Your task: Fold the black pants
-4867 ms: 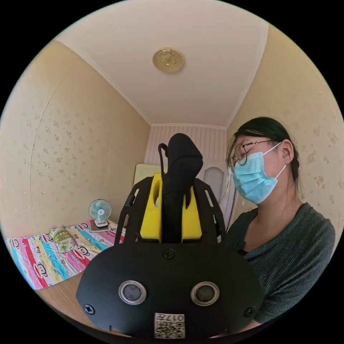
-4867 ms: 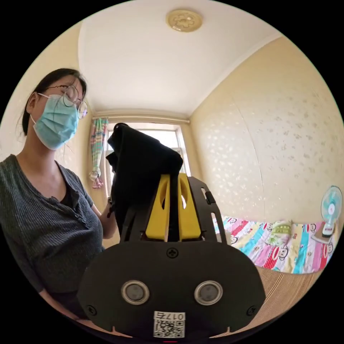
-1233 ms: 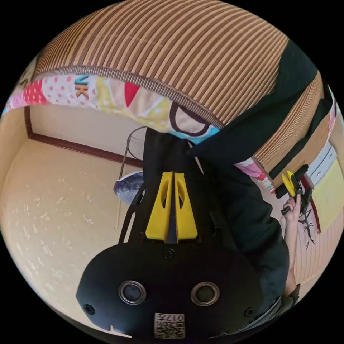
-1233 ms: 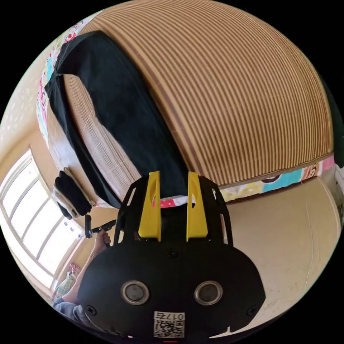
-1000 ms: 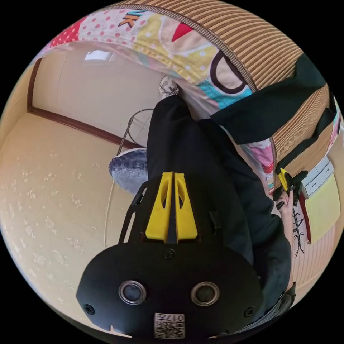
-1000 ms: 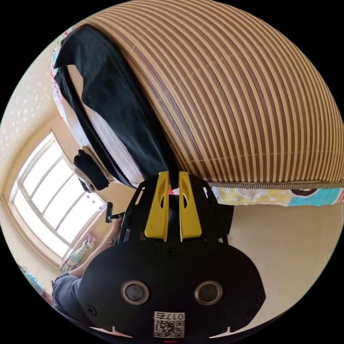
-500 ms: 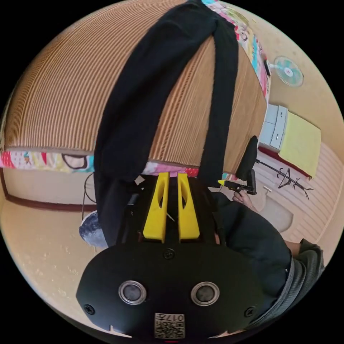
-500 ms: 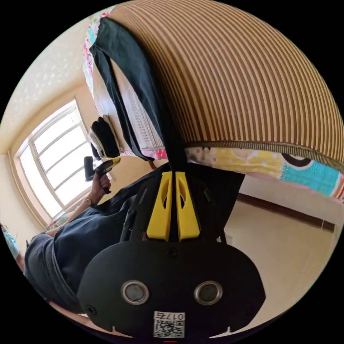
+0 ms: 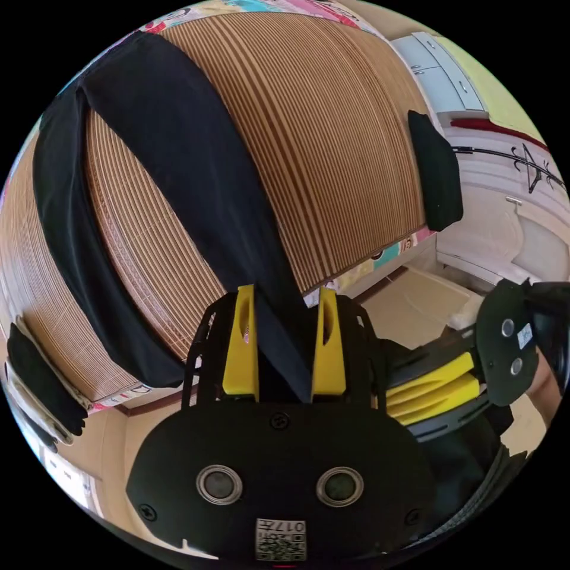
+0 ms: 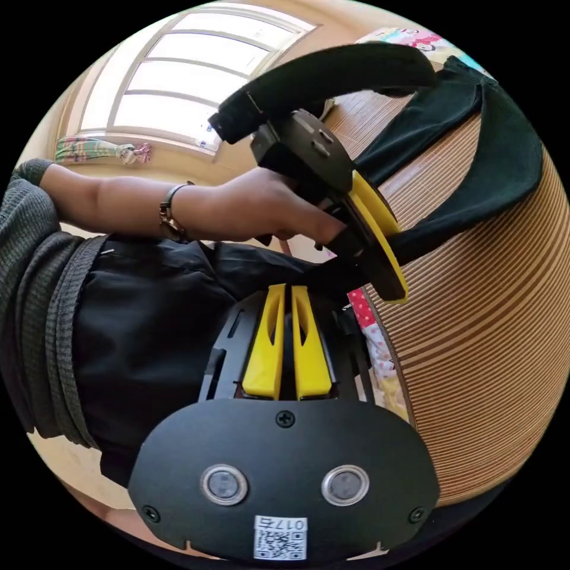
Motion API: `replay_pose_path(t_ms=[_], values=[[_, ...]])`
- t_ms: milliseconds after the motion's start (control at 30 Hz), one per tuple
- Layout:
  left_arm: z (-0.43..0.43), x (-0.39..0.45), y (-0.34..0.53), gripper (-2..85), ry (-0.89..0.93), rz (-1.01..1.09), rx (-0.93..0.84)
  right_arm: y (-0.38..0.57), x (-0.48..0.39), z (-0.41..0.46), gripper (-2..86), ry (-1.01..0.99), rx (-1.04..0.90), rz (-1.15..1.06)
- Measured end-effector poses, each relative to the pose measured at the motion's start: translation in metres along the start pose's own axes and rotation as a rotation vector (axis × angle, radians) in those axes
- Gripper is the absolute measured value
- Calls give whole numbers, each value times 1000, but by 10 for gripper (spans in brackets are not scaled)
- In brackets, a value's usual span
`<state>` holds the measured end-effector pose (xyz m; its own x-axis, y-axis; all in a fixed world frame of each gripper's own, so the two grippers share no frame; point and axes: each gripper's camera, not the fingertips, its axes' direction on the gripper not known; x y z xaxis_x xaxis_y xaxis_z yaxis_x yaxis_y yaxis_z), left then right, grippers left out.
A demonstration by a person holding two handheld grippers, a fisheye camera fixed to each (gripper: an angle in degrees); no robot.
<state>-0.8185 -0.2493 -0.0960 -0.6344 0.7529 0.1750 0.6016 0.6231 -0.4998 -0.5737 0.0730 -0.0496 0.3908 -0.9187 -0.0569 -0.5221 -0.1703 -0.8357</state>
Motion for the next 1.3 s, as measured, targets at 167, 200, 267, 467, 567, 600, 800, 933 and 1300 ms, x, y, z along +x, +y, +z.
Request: replay_pose_path(t_ms=[167, 200, 267, 467, 567, 600, 800, 933, 1300], values=[[13, -23, 45, 18, 95, -33, 122, 10, 26, 17, 37, -84, -167, 4], [15, -32, 51, 13, 135, -60, 131, 14, 40, 15, 41, -132, -191, 32], [22, -70, 76, 0, 306, -143, 177, 19, 61, 7, 50, -181, -162, 93], [37, -139, 124, -7, 400, -242, 203, 19, 126, -27, 88, -229, 101, 391], [29, -153, 146, -8, 449, -224, 248, 7, 163, -49, 114, -259, 227, 526], [28, -154, 150, -8, 462, -218, 256, -3, 181, -63, 121, -251, 263, 565], [14, -159, 188, -8, 525, -292, 328, -100, 289, -169, 135, -39, 465, 588], [10, -155, 213, -8, 560, -346, 404, -160, 336, -211, 135, 0, 694, 689], [-13, -177, 267, -9, 729, -397, 557, -311, 332, -222, 35, 328, 802, 740]])
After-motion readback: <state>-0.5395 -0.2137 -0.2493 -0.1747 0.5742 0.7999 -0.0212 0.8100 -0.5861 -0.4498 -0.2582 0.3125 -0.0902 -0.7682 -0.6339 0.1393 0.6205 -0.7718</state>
